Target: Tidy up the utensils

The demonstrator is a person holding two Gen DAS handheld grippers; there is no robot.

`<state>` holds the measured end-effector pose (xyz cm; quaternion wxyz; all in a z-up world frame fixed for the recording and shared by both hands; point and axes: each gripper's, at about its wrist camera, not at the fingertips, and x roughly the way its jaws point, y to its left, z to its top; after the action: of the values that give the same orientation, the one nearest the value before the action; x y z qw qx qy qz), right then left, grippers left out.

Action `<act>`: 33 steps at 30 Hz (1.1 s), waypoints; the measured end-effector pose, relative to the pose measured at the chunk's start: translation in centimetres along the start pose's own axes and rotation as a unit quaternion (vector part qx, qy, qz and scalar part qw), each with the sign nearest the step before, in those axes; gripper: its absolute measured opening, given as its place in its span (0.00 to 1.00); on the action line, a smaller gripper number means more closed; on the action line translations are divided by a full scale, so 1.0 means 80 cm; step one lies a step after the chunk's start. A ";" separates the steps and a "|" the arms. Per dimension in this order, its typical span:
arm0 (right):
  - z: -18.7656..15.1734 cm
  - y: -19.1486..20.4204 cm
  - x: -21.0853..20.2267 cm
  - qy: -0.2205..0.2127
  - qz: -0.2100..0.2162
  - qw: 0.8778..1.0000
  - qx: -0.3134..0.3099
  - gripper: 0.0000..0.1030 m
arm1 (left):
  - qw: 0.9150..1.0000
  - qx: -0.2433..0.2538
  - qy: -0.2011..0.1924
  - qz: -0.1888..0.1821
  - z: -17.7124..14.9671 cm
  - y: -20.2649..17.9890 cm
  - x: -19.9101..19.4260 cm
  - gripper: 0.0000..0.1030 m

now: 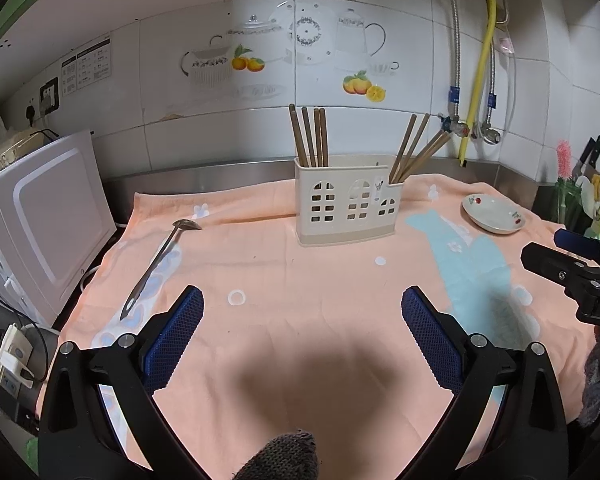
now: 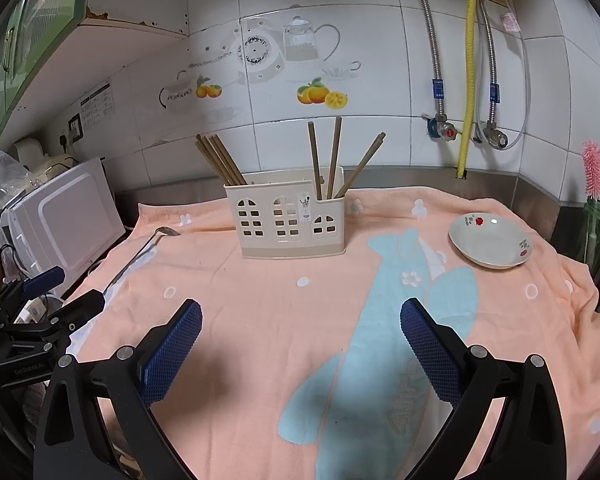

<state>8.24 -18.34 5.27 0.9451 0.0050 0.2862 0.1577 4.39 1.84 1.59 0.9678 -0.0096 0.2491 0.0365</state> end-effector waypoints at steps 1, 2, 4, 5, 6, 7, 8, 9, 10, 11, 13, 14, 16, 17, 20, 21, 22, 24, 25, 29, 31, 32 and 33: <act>0.000 0.000 0.001 0.000 0.000 1.000 0.000 0.93 | 1.000 0.000 0.000 0.000 0.000 0.000 0.000 0.95; -0.001 -0.001 0.001 0.001 0.001 1.000 0.000 0.93 | 1.000 -0.001 0.002 0.001 0.000 0.001 0.001 0.95; -0.002 -0.001 0.003 0.004 -0.002 1.000 -0.001 0.93 | 1.000 -0.001 0.005 0.003 0.000 0.001 0.002 0.95; -0.002 -0.002 0.004 0.005 -0.003 1.000 -0.001 0.93 | 1.000 0.000 0.007 0.004 -0.001 0.001 0.003 0.95; -0.002 -0.002 0.004 0.005 -0.003 1.000 0.000 0.93 | 1.000 0.000 0.008 0.005 -0.001 0.001 0.003 0.95; -0.002 -0.003 0.005 0.006 -0.002 1.000 0.001 0.93 | 1.000 0.000 0.010 0.005 -0.001 0.001 0.004 0.95; -0.002 -0.003 0.005 0.006 -0.003 1.000 0.001 0.93 | 1.000 0.000 0.012 0.006 -0.002 0.001 0.005 0.95; -0.002 -0.003 0.005 0.007 -0.004 1.000 0.000 0.93 | 1.000 0.000 0.014 0.006 -0.001 0.000 0.007 0.95; -0.003 -0.004 0.005 0.007 -0.004 1.000 0.000 0.93 | 1.000 0.000 0.016 0.007 -0.002 0.000 0.008 0.95; -0.003 -0.004 0.006 0.007 -0.004 1.000 0.000 0.93 | 1.000 0.000 0.018 0.008 -0.002 0.001 0.009 0.95; -0.004 -0.005 0.006 0.009 -0.004 1.000 0.000 0.93 | 1.000 0.000 0.021 0.008 -0.003 0.000 0.009 0.95; -0.004 -0.006 0.007 0.010 -0.004 1.000 -0.001 0.93 | 1.000 0.001 0.021 0.007 -0.004 0.000 0.009 0.95; -0.005 -0.006 0.010 0.014 -0.006 1.000 -0.001 0.93 | 1.000 0.003 0.024 0.010 -0.003 -0.002 0.011 0.95; -0.005 -0.007 0.011 0.015 -0.006 1.000 0.000 0.93 | 1.000 0.004 0.026 0.010 -0.003 -0.002 0.012 0.95; -0.006 -0.006 0.012 0.017 -0.006 1.000 -0.001 0.93 | 0.999 0.006 0.033 0.010 -0.004 -0.003 0.016 0.95; -0.006 -0.007 0.013 0.018 -0.005 1.000 0.000 0.93 | 0.999 0.005 0.035 0.010 -0.004 -0.002 0.018 0.95; -0.007 -0.007 0.013 0.019 -0.005 1.000 0.000 0.93 | 0.999 0.004 0.039 0.009 -0.006 -0.002 0.020 0.95; -0.007 -0.007 0.014 0.020 -0.005 1.000 -0.001 0.93 | 0.999 0.003 0.044 0.009 -0.007 -0.002 0.023 0.95; -0.007 -0.007 0.015 0.021 -0.004 1.000 -0.001 0.93 | 0.999 0.003 0.045 0.008 -0.008 -0.002 0.024 0.95; -0.008 -0.006 0.017 0.023 -0.003 1.000 0.000 0.93 | 0.999 0.005 0.045 0.001 -0.010 -0.004 0.023 0.95; -0.008 -0.006 0.017 0.023 -0.004 1.000 0.000 0.93 | 0.999 0.008 0.046 0.001 -0.011 -0.005 0.024 0.95; -0.008 -0.006 0.017 0.023 -0.004 1.000 0.000 0.93 | 0.999 0.009 0.048 0.002 -0.011 -0.006 0.024 0.95; -0.008 -0.006 0.017 0.023 -0.003 1.000 0.000 0.93 | 0.999 0.008 0.049 0.003 -0.012 -0.006 0.025 0.95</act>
<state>9.12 -18.47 3.96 0.9388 0.0008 0.3080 0.1544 5.72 1.45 -0.19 0.9543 -0.0023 0.2964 0.0372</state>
